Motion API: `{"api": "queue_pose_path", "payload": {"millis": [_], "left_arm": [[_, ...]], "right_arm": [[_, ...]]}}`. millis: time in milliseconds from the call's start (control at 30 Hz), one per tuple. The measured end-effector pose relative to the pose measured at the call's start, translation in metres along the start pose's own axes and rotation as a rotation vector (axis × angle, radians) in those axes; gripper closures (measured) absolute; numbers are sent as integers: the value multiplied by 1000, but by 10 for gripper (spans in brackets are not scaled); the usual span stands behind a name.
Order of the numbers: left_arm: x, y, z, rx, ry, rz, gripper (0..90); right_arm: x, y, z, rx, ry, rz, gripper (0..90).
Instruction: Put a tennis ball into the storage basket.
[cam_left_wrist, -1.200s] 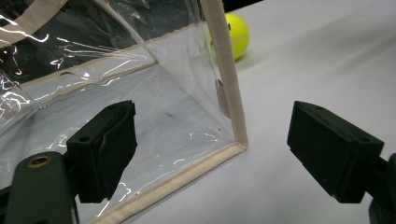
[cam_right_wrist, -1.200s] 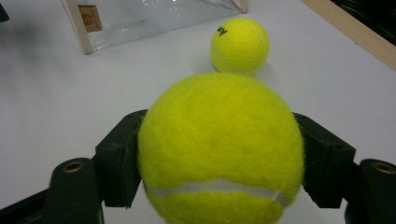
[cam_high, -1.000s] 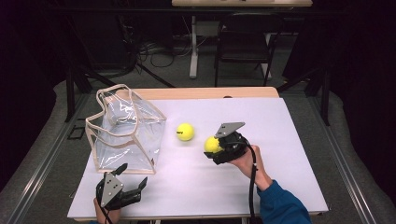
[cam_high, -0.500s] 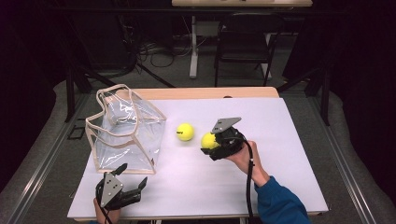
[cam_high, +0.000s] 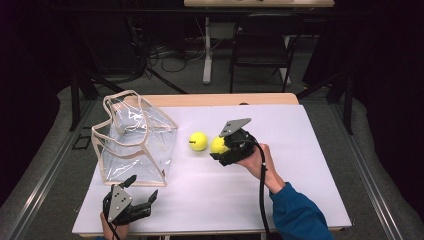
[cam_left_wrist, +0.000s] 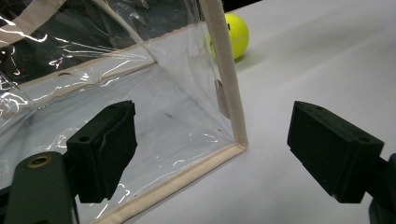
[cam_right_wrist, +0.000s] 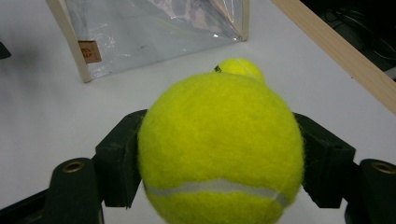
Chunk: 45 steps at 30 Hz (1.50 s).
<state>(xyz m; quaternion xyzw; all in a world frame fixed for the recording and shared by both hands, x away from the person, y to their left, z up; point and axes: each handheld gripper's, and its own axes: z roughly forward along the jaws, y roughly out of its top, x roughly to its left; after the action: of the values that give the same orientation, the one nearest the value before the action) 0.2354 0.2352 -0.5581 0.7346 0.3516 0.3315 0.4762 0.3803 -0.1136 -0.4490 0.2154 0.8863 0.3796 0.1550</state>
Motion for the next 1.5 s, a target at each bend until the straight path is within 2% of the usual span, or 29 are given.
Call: {"api": "queue_pose_path", "payload": {"millis": [367, 933, 1500], "left_arm": [[0, 0, 0, 3, 2, -3, 160], [1, -1, 1, 3, 1, -12, 160], [1, 0, 1, 0, 3, -7, 160]], "right_arm": [[-3, 15, 2, 1, 0, -20, 262], [-3, 48, 9, 17, 6, -66, 262], [-1, 65, 25, 38, 25, -75, 262]]}}
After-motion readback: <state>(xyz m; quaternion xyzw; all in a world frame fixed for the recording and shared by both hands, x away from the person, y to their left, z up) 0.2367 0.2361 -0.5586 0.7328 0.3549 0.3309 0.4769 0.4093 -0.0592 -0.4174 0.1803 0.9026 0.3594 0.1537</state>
